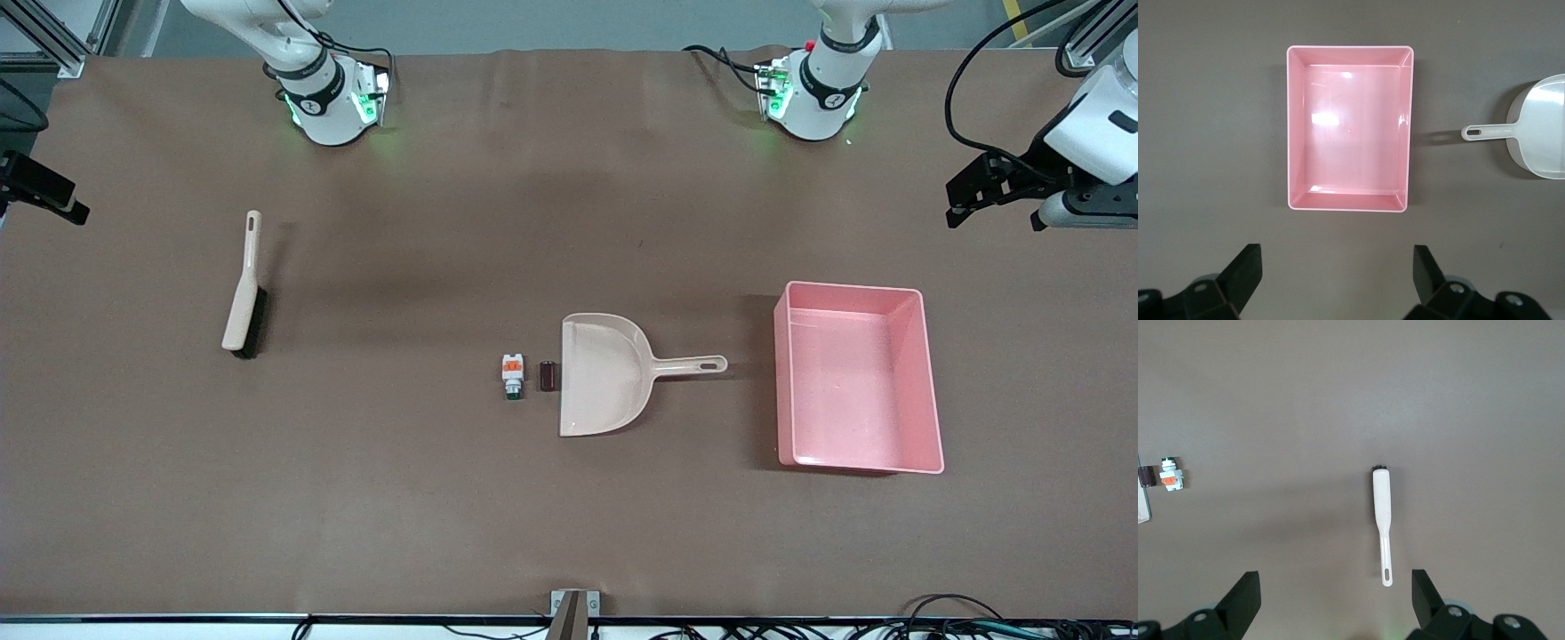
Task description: Clean e-waste and dump in bin
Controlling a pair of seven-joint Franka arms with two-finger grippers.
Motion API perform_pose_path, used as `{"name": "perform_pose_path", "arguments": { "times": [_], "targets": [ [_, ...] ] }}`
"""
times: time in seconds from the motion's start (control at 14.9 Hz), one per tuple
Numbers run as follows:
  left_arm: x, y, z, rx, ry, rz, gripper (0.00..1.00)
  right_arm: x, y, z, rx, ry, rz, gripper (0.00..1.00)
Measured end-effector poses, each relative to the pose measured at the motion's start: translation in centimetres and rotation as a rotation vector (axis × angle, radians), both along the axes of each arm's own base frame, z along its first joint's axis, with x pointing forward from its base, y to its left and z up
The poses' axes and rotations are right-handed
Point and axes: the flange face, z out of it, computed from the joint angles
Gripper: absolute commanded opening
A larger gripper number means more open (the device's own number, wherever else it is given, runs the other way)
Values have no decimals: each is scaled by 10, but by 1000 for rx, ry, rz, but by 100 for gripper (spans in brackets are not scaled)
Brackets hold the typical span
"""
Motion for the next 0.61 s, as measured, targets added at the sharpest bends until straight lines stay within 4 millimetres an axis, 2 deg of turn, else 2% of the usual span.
{"name": "perform_pose_path", "arguments": {
  "times": [0.61],
  "targets": [
    [2,0,-4,0,8,0,100,-8,0,-6,0,72,-2,100]
  ]
}}
